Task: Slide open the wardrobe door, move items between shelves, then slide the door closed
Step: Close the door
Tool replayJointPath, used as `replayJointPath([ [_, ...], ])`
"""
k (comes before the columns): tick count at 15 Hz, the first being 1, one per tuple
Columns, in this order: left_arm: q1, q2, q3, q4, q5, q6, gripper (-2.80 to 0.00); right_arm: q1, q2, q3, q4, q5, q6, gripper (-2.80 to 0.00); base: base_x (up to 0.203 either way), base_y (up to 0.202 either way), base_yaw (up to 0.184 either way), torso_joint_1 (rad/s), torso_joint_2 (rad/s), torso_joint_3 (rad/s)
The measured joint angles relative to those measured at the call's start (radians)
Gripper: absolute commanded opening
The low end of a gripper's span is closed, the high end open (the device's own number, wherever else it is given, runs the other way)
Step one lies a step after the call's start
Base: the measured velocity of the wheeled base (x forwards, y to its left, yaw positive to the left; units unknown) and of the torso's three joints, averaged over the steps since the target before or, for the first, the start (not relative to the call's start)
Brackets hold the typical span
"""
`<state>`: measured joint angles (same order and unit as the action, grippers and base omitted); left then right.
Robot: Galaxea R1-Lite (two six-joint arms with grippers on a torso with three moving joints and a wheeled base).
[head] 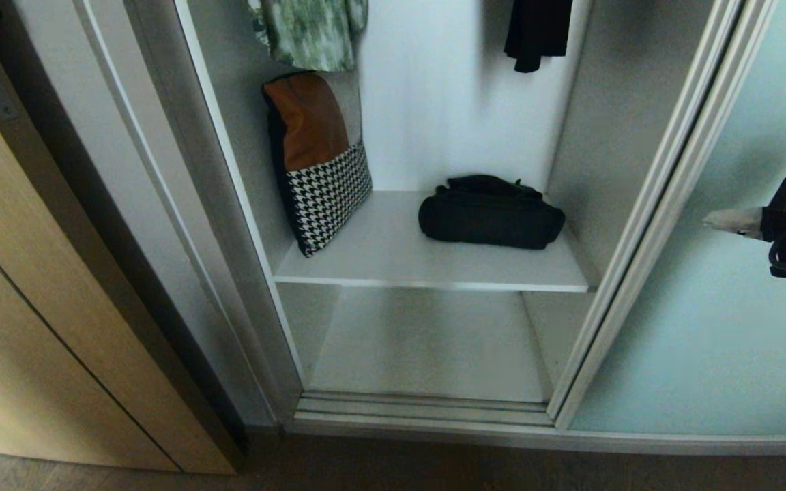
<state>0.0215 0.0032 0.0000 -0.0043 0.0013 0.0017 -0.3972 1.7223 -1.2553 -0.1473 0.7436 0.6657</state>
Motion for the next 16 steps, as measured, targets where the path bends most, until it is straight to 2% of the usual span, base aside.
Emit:
replayJointPath([
  [5,0.000,0.000,0.000,0.000,0.000,0.000,-2.80,0.005,0.078,-0.053,-0.006,-0.005,0.001,-2.80,0.000,0.000,0.000,0.000,0.00,0.000],
  [9,0.000,0.000,0.000,0.000,0.000,0.000,-2.80,0.016,0.128,-0.091,-0.008,-0.050,0.000,-2.80,0.000,0.000,0.000,0.000,0.00,0.000],
  [16,0.000,0.000,0.000,0.000,0.000,0.000,-2.80,0.018,0.197,-0.144,-0.009,-0.072,0.000,-2.80,0.000,0.000,0.000,0.000,0.00,0.000],
])
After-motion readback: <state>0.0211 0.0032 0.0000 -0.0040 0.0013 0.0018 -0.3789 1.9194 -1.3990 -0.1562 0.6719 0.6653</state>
